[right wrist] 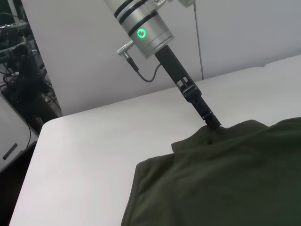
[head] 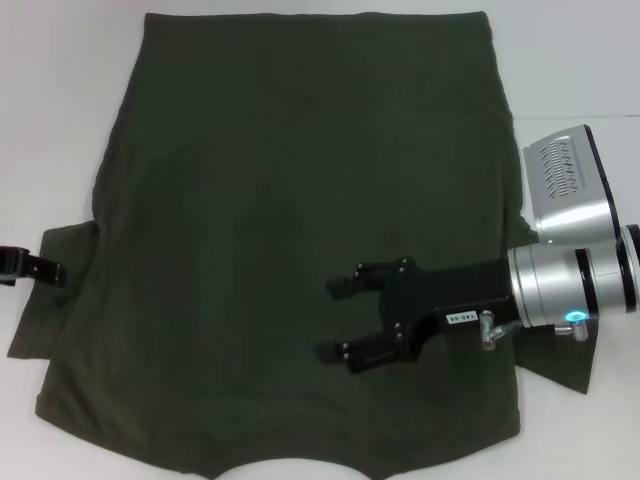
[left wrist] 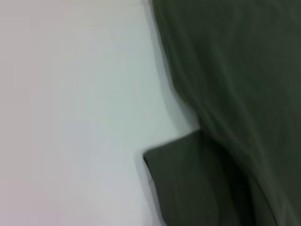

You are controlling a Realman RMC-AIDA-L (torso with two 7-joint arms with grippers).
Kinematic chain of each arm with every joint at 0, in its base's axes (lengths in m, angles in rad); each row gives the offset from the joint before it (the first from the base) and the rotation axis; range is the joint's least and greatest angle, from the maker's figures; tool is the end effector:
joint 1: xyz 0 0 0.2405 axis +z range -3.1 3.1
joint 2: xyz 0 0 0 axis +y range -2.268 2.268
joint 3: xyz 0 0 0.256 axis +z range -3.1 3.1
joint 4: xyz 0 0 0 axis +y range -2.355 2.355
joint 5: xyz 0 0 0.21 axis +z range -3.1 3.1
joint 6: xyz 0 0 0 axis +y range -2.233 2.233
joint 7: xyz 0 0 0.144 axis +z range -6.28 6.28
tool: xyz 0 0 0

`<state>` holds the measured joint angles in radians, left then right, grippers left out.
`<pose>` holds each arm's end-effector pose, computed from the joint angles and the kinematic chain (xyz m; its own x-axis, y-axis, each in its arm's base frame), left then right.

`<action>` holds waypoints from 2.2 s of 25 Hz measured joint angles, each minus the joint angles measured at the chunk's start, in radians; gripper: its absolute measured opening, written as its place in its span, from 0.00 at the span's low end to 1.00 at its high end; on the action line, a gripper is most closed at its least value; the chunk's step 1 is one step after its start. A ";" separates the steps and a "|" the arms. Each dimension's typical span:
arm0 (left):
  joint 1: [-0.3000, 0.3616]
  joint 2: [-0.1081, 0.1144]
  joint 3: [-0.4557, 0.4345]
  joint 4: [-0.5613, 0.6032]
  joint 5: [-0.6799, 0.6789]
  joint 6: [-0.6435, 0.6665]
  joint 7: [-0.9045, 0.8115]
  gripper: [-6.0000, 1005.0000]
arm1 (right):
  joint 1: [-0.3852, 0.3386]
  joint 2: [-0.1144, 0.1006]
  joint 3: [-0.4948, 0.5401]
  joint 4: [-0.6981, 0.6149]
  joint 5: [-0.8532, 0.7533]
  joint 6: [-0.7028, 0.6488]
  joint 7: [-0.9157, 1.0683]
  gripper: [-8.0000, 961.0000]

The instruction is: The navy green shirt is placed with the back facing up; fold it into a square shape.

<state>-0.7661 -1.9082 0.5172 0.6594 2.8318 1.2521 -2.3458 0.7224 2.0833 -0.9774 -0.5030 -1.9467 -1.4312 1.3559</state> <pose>-0.3282 0.4026 0.0869 0.3636 0.9010 0.2368 0.8378 -0.2050 -0.5061 0.2039 0.3504 -0.0604 0.8991 -0.2523 -0.3576 -0.2743 -0.9616 -0.0111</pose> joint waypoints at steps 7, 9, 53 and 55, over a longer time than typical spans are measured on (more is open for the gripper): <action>-0.003 -0.003 0.001 -0.024 0.000 -0.006 -0.007 0.79 | 0.000 -0.005 -0.003 -0.002 0.000 0.004 0.005 0.96; -0.004 -0.004 0.001 -0.032 0.000 -0.005 -0.007 0.79 | 0.000 -0.006 -0.003 -0.002 0.000 0.005 0.005 0.96; -0.021 -0.008 0.049 -0.049 0.002 -0.011 0.014 0.03 | -0.007 -0.009 -0.001 -0.002 -0.002 0.024 0.002 0.95; -0.024 -0.003 0.049 -0.042 0.002 0.003 0.014 0.03 | -0.007 -0.009 -0.002 -0.002 -0.001 0.027 0.003 0.95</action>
<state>-0.7903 -1.9116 0.5666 0.6169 2.8333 1.2556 -2.3316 0.7154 2.0739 -0.9798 -0.5047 -1.9481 -1.4043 1.3589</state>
